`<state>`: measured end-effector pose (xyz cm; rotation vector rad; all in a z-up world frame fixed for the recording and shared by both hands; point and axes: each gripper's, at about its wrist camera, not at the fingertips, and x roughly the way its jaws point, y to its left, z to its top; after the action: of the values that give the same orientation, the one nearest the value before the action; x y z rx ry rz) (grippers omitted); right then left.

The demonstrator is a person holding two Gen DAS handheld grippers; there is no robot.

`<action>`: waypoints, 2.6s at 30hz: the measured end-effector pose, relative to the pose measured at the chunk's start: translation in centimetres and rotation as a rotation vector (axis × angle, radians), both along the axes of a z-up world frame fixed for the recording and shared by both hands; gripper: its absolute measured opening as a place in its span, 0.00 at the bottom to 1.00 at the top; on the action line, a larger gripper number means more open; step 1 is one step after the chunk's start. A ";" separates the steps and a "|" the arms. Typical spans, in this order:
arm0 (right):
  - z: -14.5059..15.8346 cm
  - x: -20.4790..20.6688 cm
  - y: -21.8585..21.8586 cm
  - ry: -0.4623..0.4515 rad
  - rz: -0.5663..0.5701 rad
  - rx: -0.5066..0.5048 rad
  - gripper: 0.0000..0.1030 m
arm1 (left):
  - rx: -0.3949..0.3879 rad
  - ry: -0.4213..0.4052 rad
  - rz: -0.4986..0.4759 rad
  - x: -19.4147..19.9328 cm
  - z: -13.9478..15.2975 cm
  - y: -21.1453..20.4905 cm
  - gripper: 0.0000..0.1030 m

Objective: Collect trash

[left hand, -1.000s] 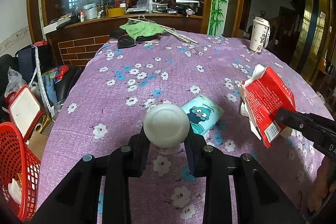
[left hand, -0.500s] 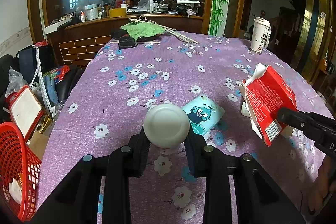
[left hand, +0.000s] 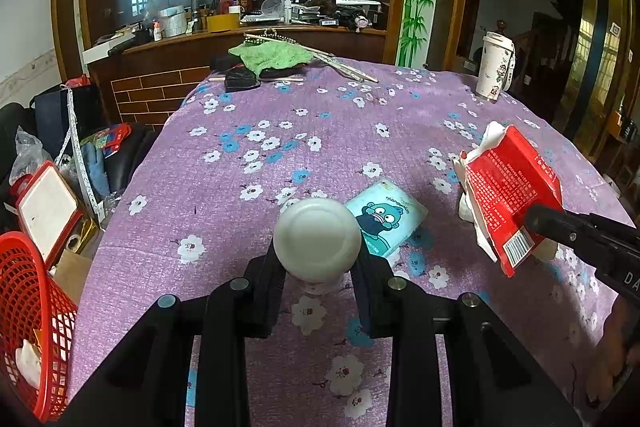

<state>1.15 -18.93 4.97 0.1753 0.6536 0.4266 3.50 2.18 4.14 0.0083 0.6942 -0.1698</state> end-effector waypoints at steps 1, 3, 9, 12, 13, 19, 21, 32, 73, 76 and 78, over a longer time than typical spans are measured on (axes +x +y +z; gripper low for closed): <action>0.0 0.0 0.0 0.000 0.001 0.001 0.08 | -0.002 0.002 0.000 0.1 0.0 0.0 0.28; 0.0 0.0 0.0 -0.002 -0.003 -0.002 0.08 | -0.003 0.006 -0.001 0.0 0.0 0.0 0.28; 0.0 0.0 -0.2 -0.010 -0.028 -0.017 0.08 | -0.009 0.016 -0.003 0.3 -0.1 -0.3 0.28; 0.2 0.0 -0.4 -0.023 -0.046 -0.025 0.08 | -0.001 0.029 0.002 0.4 0.1 -0.4 0.28; 0.2 -0.1 -0.4 -0.027 -0.056 -0.033 0.08 | -0.002 0.037 0.006 0.4 0.2 -0.4 0.28; -0.1 0.4 -0.8 0.011 -0.077 -0.032 0.08 | -0.003 0.017 0.023 -1.7 2.2 -0.6 0.28; 0.3 0.1 -0.6 0.017 -0.068 -0.027 0.08 | 0.003 0.001 0.032 -2.6 3.0 -0.4 0.28; 3.7 -4.7 2.3 -0.037 -0.003 -0.033 0.08 | -0.011 -0.049 0.086 -6.2 5.1 2.4 0.28; 6.5 -4.4 27.5 -0.066 0.399 -0.142 0.08 | -0.142 -0.106 0.505 -13.4 5.4 27.0 0.28; 6.4 -4.2 28.6 -0.066 0.415 -0.145 0.08 | -0.144 -0.099 0.523 -13.7 5.0 27.9 0.28; 6.3 -4.0 29.5 -0.062 0.429 -0.147 0.08 | -0.144 -0.093 0.535 -13.8 4.7 28.4 0.28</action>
<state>-2.90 10.61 11.32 -0.1210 0.6582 0.7897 -10.27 30.55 8.85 -0.3033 0.5687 0.2929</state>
